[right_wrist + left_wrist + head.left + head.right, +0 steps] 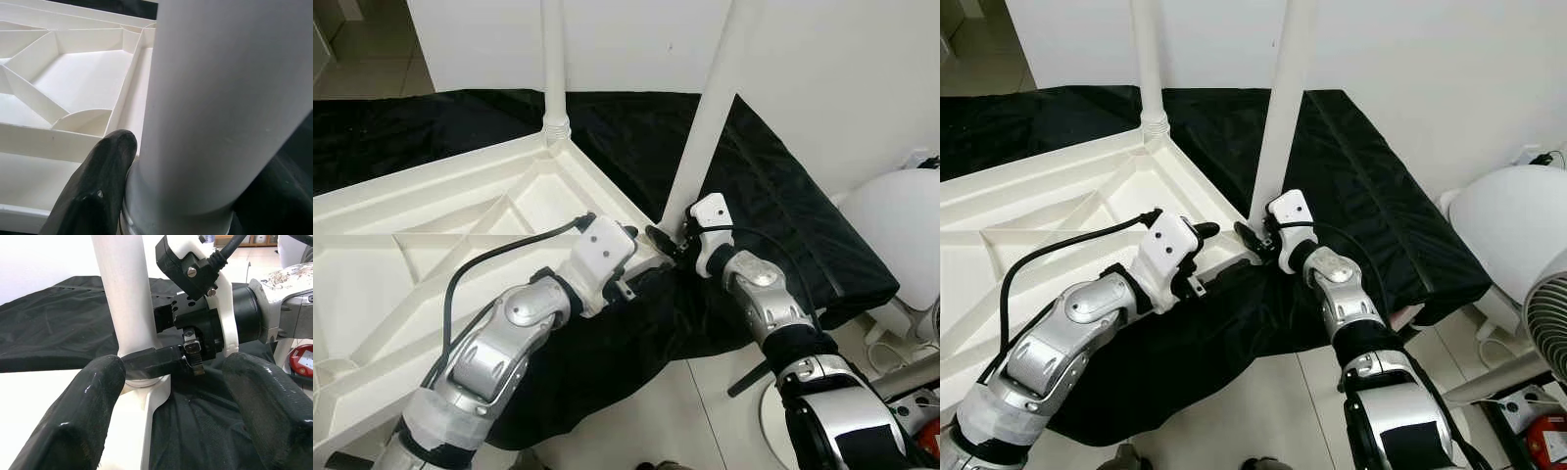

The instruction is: Building children table

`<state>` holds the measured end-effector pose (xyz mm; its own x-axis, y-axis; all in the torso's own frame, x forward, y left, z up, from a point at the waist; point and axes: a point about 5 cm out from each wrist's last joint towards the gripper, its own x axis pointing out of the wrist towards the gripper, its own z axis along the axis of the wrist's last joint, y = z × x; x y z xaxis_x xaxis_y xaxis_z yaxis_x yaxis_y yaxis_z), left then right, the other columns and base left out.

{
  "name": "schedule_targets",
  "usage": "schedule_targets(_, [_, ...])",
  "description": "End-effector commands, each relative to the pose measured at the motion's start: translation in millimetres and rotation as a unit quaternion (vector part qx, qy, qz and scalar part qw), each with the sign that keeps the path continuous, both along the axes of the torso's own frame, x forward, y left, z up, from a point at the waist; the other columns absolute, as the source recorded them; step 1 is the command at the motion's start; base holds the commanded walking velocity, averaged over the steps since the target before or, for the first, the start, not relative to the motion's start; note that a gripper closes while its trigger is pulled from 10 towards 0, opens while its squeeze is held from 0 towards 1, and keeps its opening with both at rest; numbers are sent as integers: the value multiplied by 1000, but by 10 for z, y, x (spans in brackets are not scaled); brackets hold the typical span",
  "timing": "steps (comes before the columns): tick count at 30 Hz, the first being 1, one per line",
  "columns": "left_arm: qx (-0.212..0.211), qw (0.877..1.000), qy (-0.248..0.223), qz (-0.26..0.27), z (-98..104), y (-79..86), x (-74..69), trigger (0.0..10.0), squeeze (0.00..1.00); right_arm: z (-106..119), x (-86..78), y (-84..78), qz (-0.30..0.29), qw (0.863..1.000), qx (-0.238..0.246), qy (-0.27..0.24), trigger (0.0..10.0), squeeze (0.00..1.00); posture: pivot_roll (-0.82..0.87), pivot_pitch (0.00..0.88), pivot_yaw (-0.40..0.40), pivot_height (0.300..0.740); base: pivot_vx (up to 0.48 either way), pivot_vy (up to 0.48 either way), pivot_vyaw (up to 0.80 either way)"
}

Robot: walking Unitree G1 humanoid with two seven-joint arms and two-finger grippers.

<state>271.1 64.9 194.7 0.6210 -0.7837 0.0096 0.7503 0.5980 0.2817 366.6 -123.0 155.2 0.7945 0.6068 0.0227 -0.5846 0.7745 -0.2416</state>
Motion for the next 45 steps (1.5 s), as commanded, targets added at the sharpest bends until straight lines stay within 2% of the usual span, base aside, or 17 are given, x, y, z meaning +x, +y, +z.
schedule_targets(1, [11,999,3,-46,-5,-53,-38,10000,0,-134,-26,-75,-11,1000,-2,27,0,0,82,60,-65,740,0,0,0])
schedule_targets(2, [11,999,3,-46,-7,-57,-41,10000,0,-164,-36,-94,-19,999,5,33,0,0,82,60,-65,740,0,0,0])
schedule_targets(3, [11,999,3,-47,-8,-60,-42,10000,0,-168,-37,-97,-24,999,12,35,10000,0,81,60,-65,740,0,0,0])
schedule_targets(11, [11,999,4,-48,-14,-66,-46,10000,0,-160,-50,-49,-48,997,46,35,10000,0,79,60,-72,740,0,0,0])
schedule_targets(14, [10,999,3,-46,-15,-67,-48,10000,0,-145,-42,-18,-90,992,74,41,10000,0,79,60,-72,740,0,0,0])
schedule_targets(17, [10,999,2,-45,-14,-67,-48,10000,0,-145,-36,-18,-98,991,79,43,10000,0,79,60,-72,740,0,0,0])
schedule_targets(19, [10,999,2,-45,-17,-68,-52,10000,0,-143,-33,-16,-117,988,91,46,10000,0,78,57,-79,740,0,0,0])
schedule_targets(20, [9,999,2,-44,-23,-70,-59,10000,0,-132,-34,-9,-150,981,112,47,10000,0,78,55,-82,740,0,0,0])
schedule_targets(21, [9,999,2,-44,-23,-70,-59,10000,0,-132,-34,-9,-150,981,112,47,10000,0,78,55,-82,740,0,0,0])
schedule_targets(23, [9,999,2,-43,-33,-72,-66,10000,0,-98,-59,32,-220,961,160,44,10000,0,77,53,-85,740,0,0,0])
schedule_targets(24, [9,999,2,-43,-36,-73,-65,10000,0,-78,-82,60,-264,946,184,38,10000,0,77,53,-84,740,0,0,0])
schedule_targets(25, [9,999,2,-43,-36,-73,-65,10000,0,-78,-82,60,-264,946,184,38,10000,0,77,53,-84,740,0,0,0])
schedule_targets(28, [9,999,1,-42,-31,-81,-56,10000,0,-39,-148,126,-338,916,216,24,10000,0,77,50,-79,740,0,0,0])
schedule_targets(30, [8,999,2,-42,-31,-81,-56,10000,0,-26,-164,171,-327,919,218,20,10000,0,76,49,-75,740,0,0,0])
schedule_targets(33, [9,999,4,-43,-41,-77,-61,10000,0,-9,-194,236,-297,931,209,19,10000,0,71,47,-72,740,0,0,0])
schedule_targets(45, [11,999,3,-40,-40,-57,-49,10000,0,-10,-232,172,-314,930,190,15,10000,0,73,47,-74,740,0,0,0])
